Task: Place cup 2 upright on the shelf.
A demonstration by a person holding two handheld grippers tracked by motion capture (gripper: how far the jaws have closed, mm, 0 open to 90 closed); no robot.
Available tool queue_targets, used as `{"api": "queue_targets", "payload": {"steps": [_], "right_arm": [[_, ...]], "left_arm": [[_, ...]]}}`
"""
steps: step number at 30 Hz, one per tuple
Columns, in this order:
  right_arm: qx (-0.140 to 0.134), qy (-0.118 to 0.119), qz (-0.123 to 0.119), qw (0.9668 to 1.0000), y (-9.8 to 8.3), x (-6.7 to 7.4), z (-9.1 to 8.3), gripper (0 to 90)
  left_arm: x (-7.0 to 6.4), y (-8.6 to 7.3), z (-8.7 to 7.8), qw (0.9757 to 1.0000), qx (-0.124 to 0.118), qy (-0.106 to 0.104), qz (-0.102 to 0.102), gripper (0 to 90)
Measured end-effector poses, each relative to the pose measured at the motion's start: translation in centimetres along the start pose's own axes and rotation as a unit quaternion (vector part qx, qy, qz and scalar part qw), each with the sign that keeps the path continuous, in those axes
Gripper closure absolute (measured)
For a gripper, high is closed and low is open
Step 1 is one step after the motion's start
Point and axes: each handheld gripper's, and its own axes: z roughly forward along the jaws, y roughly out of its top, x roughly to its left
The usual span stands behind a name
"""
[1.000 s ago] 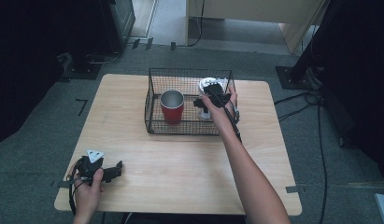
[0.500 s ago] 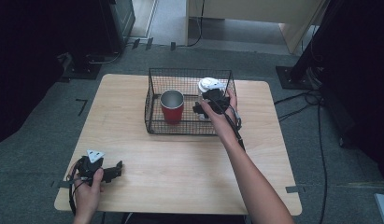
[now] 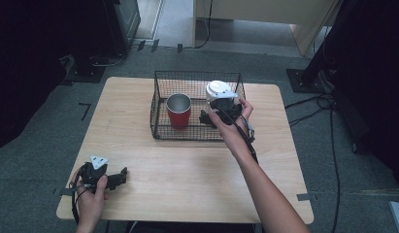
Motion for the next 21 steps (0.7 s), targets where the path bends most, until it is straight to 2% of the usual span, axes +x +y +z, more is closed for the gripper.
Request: {"api": "queue_targets", "payload": {"steps": [7,16,21], "right_arm": [[-0.016,0.005,0.008,0.9998,-1.0,-1.0,-1.1,8.5],[-0.045,0.019,0.025,0.9985,-3.1,-2.9,-2.9,8.5],[-0.062,0.019,0.031,0.9974,-4.5,-4.0,-4.0,8.5]], "left_arm": [[0.0,0.0,0.0,1.0000,0.000,0.000,0.000,1.3],[0.0,0.0,0.0,1.0000,0.000,0.000,0.000,1.3],[0.0,0.0,0.0,1.0000,0.000,0.000,0.000,1.4]]}}
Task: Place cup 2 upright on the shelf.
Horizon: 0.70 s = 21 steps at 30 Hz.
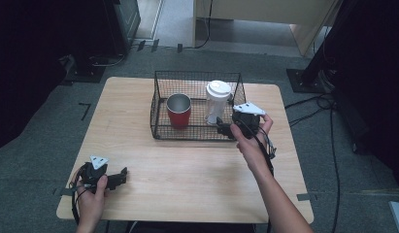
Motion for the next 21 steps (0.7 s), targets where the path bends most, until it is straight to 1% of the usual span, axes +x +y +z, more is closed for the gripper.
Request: {"api": "queue_targets", "payload": {"steps": [6,11,21], "right_arm": [[-0.015,0.000,0.008,0.9999,-1.7,-1.4,-1.4,8.5],[-0.021,-0.007,0.015,0.9997,-3.2,-2.6,-2.4,8.5],[-0.030,-0.017,0.029,0.9990,-6.1,-4.7,-3.7,8.5]], "left_arm": [[0.0,0.0,0.0,1.0000,0.000,0.000,0.000,1.4],[0.0,0.0,0.0,1.0000,-0.001,0.000,0.000,1.3],[0.0,0.0,0.0,1.0000,0.000,0.000,0.001,1.3]]}}
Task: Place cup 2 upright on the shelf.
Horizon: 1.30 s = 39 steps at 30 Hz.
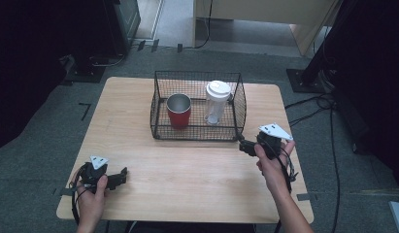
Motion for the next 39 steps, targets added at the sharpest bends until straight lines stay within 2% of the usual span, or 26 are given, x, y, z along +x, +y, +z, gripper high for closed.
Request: {"api": "queue_targets", "payload": {"steps": [9,21,29,33,39], "right_arm": [[0.005,-0.014,0.013,0.9998,-2.1,-1.7,-0.5,8.5],[0.031,-0.029,0.023,0.9988,-5.3,-3.7,-1.1,8.5],[0.066,-0.042,0.040,0.9961,-7.6,-5.5,-1.6,8.5],[0.074,-0.049,0.046,0.9950,-8.3,-6.2,-2.1,8.5],[0.096,-0.048,0.052,0.9928,-9.5,-7.0,-2.5,8.5]], "left_arm": [[0.0,0.0,0.0,1.0000,0.000,0.000,0.000,1.3],[0.0,0.0,0.0,1.0000,0.000,0.000,0.000,1.3],[0.0,0.0,0.0,1.0000,0.000,0.000,0.000,1.3],[0.0,0.0,0.0,1.0000,0.000,0.000,0.000,1.3],[0.0,0.0,0.0,1.0000,0.000,0.000,0.000,1.4]]}}
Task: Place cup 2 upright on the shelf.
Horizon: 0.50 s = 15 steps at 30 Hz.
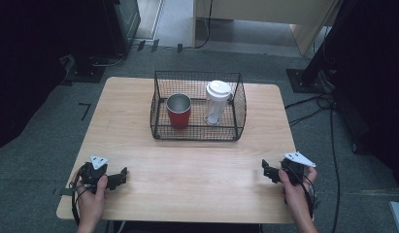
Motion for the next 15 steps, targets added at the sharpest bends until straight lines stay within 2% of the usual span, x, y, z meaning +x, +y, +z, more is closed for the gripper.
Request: {"api": "queue_targets", "payload": {"steps": [15], "right_arm": [[0.039,-0.008,-0.025,0.9989,-2.4,-0.5,-0.1,8.5]], "left_arm": [[0.0,0.0,0.0,1.0000,0.000,0.000,0.000,1.4]]}}
